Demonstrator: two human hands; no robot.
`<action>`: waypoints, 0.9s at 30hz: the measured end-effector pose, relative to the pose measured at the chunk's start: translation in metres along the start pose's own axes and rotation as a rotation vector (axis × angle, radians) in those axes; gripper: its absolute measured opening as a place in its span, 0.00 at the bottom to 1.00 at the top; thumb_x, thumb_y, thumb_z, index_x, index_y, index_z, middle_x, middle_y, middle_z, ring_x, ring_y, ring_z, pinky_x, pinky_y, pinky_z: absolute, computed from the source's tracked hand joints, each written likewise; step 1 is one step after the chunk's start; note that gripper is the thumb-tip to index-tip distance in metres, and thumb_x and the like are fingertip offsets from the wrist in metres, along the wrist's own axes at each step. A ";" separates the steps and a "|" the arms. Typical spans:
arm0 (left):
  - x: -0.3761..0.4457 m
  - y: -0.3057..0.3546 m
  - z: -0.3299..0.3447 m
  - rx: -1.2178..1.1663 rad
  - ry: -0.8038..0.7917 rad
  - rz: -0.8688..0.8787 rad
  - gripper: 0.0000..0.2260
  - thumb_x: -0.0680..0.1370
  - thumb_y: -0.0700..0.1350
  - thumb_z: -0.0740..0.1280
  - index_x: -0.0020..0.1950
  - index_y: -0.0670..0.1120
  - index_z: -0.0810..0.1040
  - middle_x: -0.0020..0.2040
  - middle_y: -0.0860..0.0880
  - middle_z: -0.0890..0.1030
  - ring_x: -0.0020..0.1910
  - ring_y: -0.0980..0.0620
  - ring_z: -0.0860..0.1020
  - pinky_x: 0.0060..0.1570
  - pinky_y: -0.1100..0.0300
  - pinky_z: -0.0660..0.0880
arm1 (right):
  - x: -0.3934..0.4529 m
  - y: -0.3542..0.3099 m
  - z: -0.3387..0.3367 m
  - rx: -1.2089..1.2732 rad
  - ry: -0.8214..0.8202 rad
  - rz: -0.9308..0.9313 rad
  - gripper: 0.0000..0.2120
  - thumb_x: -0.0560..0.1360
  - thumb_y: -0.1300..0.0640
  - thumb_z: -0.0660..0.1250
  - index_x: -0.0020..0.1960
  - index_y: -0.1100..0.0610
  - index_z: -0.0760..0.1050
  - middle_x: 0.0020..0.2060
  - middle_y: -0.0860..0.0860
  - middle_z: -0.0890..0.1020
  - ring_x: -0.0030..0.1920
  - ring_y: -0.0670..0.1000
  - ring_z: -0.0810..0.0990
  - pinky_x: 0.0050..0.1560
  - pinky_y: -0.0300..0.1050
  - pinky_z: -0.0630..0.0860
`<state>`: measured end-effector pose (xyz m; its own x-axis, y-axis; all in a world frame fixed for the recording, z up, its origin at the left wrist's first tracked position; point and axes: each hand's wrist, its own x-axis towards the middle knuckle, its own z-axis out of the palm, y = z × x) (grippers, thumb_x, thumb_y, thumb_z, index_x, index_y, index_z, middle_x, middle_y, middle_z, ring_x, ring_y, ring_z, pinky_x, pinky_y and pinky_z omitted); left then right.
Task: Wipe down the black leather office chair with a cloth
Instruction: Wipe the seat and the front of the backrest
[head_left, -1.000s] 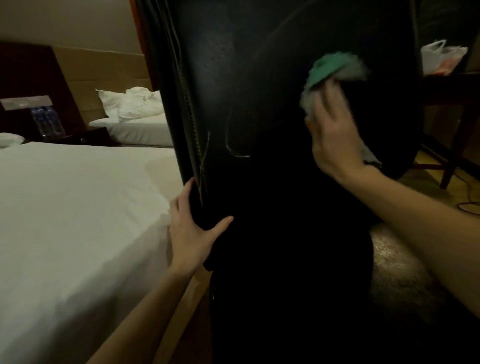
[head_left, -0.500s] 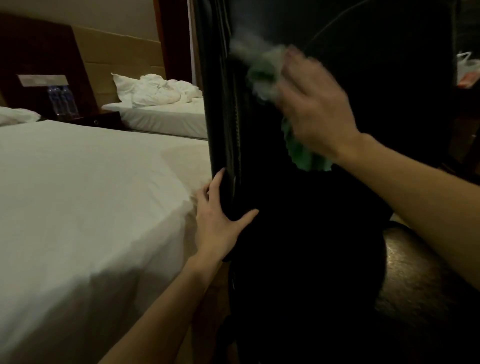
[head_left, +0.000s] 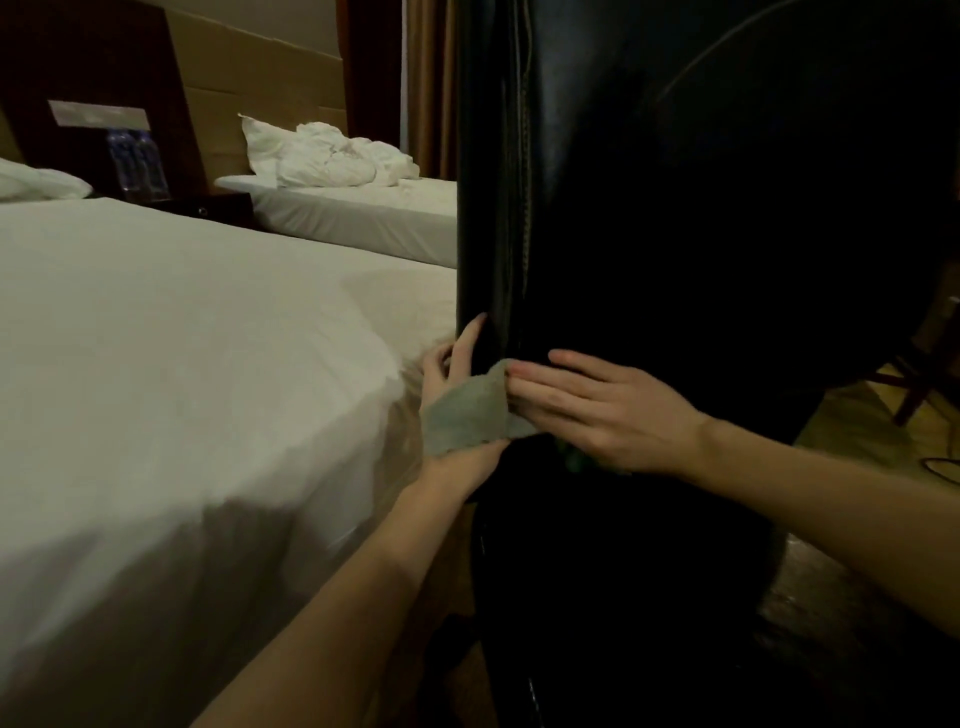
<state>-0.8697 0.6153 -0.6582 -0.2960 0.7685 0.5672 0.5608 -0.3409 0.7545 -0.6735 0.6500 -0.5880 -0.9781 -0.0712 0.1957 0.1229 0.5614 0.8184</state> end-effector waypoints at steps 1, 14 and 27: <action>0.000 0.001 -0.003 -0.029 0.007 0.023 0.39 0.71 0.50 0.78 0.72 0.70 0.57 0.69 0.53 0.65 0.63 0.59 0.71 0.63 0.68 0.66 | -0.001 0.007 -0.001 -0.033 -0.010 -0.022 0.21 0.82 0.62 0.56 0.74 0.62 0.65 0.76 0.59 0.60 0.77 0.58 0.57 0.76 0.57 0.53; 0.000 0.008 -0.005 -0.012 -0.019 0.029 0.46 0.66 0.54 0.80 0.77 0.66 0.56 0.67 0.52 0.65 0.68 0.48 0.68 0.70 0.47 0.68 | 0.031 0.080 -0.044 0.094 0.169 0.706 0.24 0.81 0.66 0.57 0.77 0.63 0.61 0.77 0.61 0.61 0.78 0.58 0.55 0.78 0.55 0.53; -0.001 -0.005 0.007 -0.107 0.075 0.027 0.39 0.63 0.54 0.81 0.72 0.60 0.70 0.66 0.55 0.72 0.59 0.70 0.69 0.64 0.68 0.69 | 0.008 -0.001 -0.015 -0.042 -0.075 0.404 0.21 0.85 0.51 0.49 0.71 0.60 0.68 0.77 0.57 0.55 0.78 0.59 0.54 0.77 0.61 0.52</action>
<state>-0.8669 0.6197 -0.6651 -0.3408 0.7170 0.6081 0.4850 -0.4200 0.7671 -0.6790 0.6368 -0.5791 -0.8589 0.2093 0.4675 0.5051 0.4980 0.7049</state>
